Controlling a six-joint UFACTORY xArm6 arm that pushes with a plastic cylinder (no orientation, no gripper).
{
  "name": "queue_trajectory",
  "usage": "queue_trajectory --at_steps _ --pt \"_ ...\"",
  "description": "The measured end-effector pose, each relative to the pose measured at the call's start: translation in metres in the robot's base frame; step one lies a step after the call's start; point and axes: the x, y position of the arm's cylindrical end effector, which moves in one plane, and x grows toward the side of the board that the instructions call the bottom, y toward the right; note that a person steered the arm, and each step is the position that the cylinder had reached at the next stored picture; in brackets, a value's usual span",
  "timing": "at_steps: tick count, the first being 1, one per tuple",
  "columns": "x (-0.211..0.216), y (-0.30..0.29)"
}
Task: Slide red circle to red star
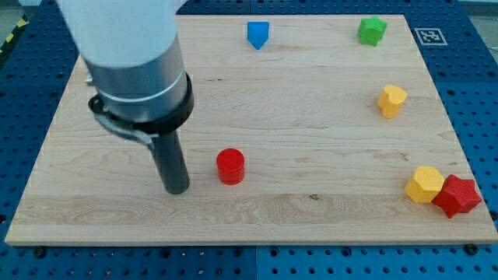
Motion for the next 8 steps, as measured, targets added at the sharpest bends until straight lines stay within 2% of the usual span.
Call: queue_trajectory --at_steps 1,2,3,4,5,6,8 --pt "-0.015 0.073" --pt "-0.065 0.165" --pt "-0.06 0.168" --pt "-0.048 0.106" --pt "-0.063 0.061" --pt "-0.109 0.078" --pt "-0.114 0.212"
